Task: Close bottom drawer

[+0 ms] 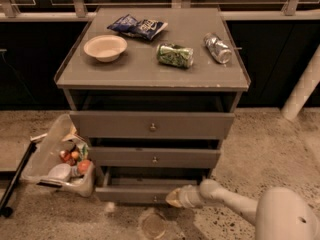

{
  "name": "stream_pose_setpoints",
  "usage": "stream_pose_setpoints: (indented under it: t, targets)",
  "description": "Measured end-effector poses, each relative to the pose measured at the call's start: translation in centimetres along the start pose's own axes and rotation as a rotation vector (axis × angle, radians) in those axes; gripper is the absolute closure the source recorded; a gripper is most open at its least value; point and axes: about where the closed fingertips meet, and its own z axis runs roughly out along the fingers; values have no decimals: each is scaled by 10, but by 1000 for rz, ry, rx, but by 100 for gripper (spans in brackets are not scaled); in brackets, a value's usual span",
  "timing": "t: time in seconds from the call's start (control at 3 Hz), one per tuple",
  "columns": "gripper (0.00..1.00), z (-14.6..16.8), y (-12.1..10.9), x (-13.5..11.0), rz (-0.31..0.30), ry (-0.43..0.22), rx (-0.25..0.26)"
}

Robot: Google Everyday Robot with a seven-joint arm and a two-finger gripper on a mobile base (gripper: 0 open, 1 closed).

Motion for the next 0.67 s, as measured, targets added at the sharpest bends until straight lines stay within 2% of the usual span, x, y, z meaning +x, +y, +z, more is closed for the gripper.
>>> stream_pose_setpoints:
  t: [0.33, 0.67]
  targets:
    - [100, 0, 1, 0, 0, 0, 0]
    - [100, -16, -52, 5, 41, 29, 134]
